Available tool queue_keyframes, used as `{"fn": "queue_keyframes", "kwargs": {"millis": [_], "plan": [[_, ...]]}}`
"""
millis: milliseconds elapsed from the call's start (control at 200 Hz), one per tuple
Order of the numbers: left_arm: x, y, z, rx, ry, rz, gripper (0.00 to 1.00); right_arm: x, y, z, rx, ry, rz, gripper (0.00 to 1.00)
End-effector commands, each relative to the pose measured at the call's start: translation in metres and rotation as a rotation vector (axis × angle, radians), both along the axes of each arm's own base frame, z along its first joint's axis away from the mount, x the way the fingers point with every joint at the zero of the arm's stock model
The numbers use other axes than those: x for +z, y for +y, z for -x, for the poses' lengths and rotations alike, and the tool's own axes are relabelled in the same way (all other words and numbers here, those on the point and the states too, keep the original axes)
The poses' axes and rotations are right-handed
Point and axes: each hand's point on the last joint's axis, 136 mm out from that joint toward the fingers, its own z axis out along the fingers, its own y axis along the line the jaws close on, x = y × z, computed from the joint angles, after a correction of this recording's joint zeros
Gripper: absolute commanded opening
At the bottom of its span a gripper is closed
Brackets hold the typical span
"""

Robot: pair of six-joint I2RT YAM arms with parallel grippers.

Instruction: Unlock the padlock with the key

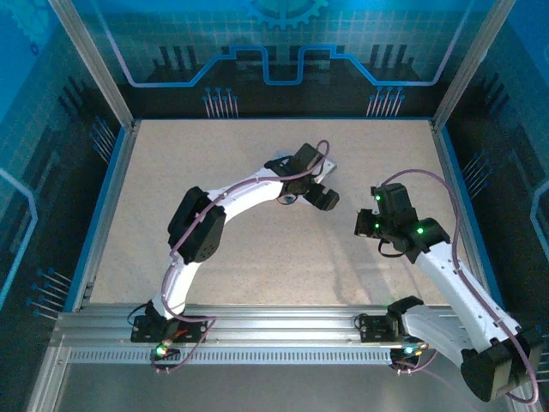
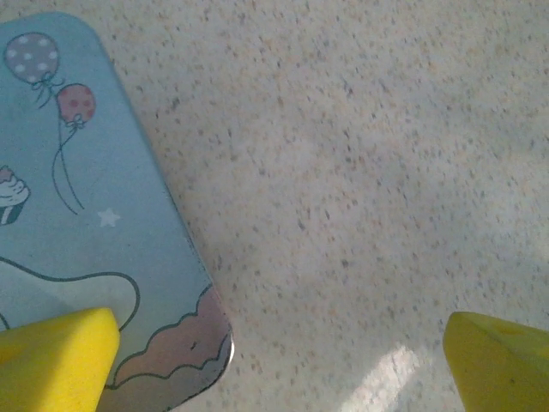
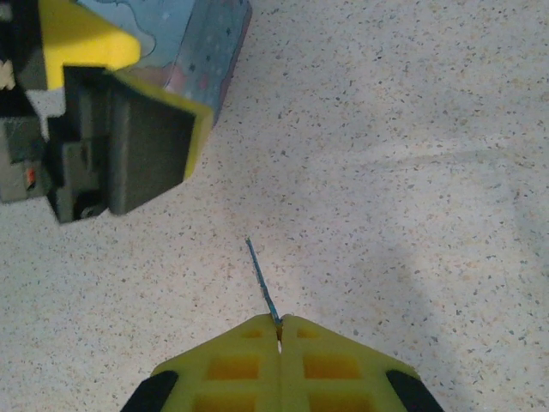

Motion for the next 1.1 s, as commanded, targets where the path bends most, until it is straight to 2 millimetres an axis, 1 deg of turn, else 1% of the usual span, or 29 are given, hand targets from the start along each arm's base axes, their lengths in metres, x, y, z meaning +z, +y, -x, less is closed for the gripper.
{"fn": "queue_keyframes", "kwargs": {"millis": [0, 150, 270, 395, 500, 625, 760, 885, 1006, 1096], "plan": [[-0.008, 0.004, 0.032, -0.017, 0.075, -0.002, 0.99, -0.009, -0.006, 0.007, -0.004, 0.029, 0.015, 0.00], [-0.003, 0.005, 0.047, -0.018, 0.088, 0.030, 0.99, -0.009, -0.006, 0.007, -0.003, 0.031, 0.012, 0.00], [0.009, 0.005, 0.051, -0.015, 0.081, 0.066, 0.99, -0.010, -0.004, 0.008, 0.001, 0.034, 0.006, 0.00], [0.029, 0.004, 0.052, -0.015, 0.051, 0.097, 0.99, -0.011, -0.002, 0.007, 0.005, 0.031, -0.008, 0.00], [0.048, 0.006, 0.051, -0.012, 0.020, 0.127, 0.99, -0.013, 0.004, 0.006, 0.021, 0.025, -0.035, 0.00], [0.070, 0.015, 0.048, 0.023, -0.005, 0.187, 0.99, -0.011, 0.014, 0.001, 0.050, 0.007, -0.079, 0.00], [0.086, 0.041, 0.044, 0.086, -0.015, 0.259, 0.99, -0.007, 0.031, -0.008, 0.093, -0.025, -0.163, 0.00], [0.094, 0.072, 0.045, 0.140, -0.035, 0.297, 0.99, -0.006, 0.046, -0.019, 0.124, -0.039, -0.220, 0.00], [0.096, 0.104, 0.050, 0.199, -0.063, 0.336, 0.99, -0.003, 0.061, -0.033, 0.155, -0.049, -0.274, 0.00], [0.091, 0.124, 0.056, 0.238, -0.071, 0.367, 0.99, -0.001, 0.076, -0.045, 0.185, -0.055, -0.307, 0.00]]}}
